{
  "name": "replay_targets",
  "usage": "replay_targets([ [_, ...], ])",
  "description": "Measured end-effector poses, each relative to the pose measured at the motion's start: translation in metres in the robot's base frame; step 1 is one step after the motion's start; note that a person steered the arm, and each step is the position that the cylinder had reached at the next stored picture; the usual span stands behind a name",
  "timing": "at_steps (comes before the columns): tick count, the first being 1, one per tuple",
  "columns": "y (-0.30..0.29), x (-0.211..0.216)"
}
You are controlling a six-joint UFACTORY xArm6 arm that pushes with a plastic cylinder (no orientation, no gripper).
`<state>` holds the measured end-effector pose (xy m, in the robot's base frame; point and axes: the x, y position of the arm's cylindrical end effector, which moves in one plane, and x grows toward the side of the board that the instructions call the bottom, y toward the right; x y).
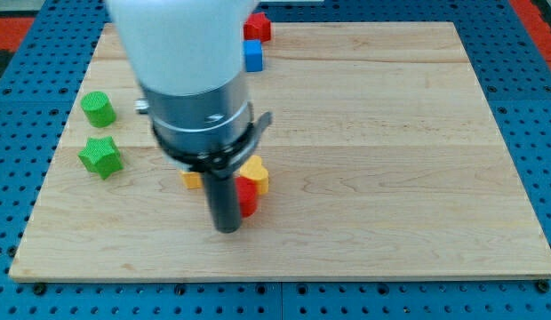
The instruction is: Move the red star diagonal to the top right of the yellow heart
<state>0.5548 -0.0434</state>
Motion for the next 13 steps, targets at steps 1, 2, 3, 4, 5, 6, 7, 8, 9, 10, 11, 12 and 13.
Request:
replay_targets([
  [1,0.026,-0.019],
  [2,0.04,-0.038],
  [3,0.038,-0.05],
  [4,0.026,-0.043],
  [5,0.124,-0.048],
  [6,0.16,-0.148],
  [7,0.164,-0.249],
  [8,0.147,-0.326],
  [9,0.105,-0.363],
  [10,0.074,-0.362],
  [11,0.048,-0.361],
  [12,0.014,-0.362],
  [13,-0.014,-0.363],
])
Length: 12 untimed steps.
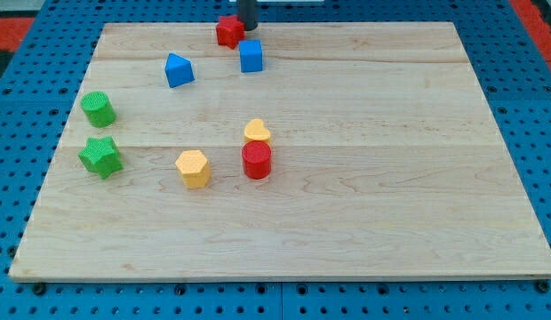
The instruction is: Move the red star diagonal to the top right of the yellow heart
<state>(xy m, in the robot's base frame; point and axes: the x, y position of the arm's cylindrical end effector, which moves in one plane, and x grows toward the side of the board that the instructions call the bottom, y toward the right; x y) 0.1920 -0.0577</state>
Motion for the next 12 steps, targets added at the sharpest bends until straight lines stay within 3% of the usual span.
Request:
replay_targets([
  [2,-0.101,0.001],
  [5,-0.145,0.033],
  [8,0.068,0.025],
  [10,0.082,0.002],
  [11,0.136,0.017],
  [12,0.132,0.033],
])
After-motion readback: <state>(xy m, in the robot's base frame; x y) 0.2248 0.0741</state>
